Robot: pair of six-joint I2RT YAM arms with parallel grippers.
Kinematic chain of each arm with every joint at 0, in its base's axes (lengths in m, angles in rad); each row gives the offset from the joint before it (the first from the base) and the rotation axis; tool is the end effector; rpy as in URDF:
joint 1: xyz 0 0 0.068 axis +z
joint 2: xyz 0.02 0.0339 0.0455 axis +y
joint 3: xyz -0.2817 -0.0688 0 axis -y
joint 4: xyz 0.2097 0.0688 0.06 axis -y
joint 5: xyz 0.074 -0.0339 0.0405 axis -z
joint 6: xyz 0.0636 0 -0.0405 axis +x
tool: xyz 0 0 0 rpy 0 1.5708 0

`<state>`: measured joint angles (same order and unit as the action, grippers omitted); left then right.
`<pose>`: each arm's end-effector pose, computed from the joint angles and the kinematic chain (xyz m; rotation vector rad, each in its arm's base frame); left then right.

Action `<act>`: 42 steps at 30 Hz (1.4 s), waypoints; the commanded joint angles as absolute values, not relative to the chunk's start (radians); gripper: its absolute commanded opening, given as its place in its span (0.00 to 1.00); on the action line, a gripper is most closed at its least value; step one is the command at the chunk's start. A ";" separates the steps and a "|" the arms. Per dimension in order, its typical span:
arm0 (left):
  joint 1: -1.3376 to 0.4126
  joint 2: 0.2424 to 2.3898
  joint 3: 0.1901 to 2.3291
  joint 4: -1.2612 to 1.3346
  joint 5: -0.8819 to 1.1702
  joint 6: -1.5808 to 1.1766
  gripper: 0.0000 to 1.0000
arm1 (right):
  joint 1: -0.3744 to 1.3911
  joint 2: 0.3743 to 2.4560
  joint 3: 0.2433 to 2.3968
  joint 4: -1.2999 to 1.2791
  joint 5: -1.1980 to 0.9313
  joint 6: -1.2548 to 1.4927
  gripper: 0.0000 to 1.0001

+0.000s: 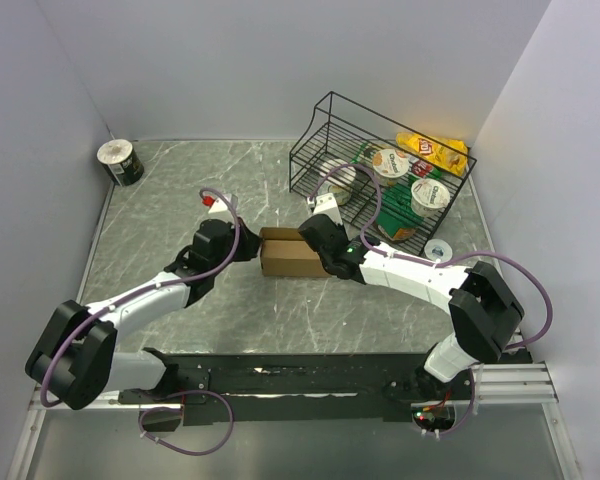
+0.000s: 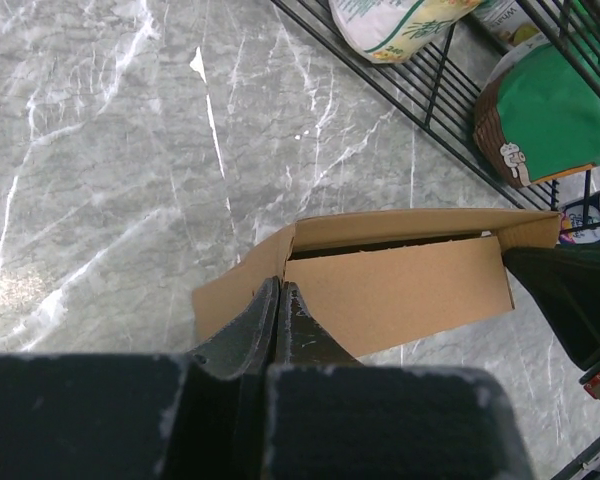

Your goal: Fold the paper box

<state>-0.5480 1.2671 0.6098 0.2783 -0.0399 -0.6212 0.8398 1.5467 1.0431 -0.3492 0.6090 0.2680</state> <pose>0.2286 -0.1365 0.2508 -0.1013 2.0191 -0.7229 0.2333 0.2056 0.2515 -0.3759 2.2095 -0.1556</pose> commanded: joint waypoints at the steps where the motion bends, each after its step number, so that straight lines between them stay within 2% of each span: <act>1: -0.560 1.267 0.577 0.317 0.037 -0.649 0.01 | 0.850 1.512 1.040 -0.308 0.591 0.273 0.00; 21: -0.623 1.264 0.486 0.356 0.003 -0.598 0.01 | 0.853 1.506 1.046 -0.314 0.597 0.278 0.00; 25: -0.667 1.281 0.497 0.324 -0.095 -0.580 0.01 | 0.854 1.503 1.045 -0.314 0.603 0.276 0.00; 42: -0.681 1.236 0.459 0.261 -0.201 -0.552 0.01 | 0.854 1.500 1.039 -0.310 0.606 0.276 0.00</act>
<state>-0.6662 1.2320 0.5064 0.3977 -0.2199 -0.5785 0.8398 1.5375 1.0401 -0.3584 0.6277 0.2680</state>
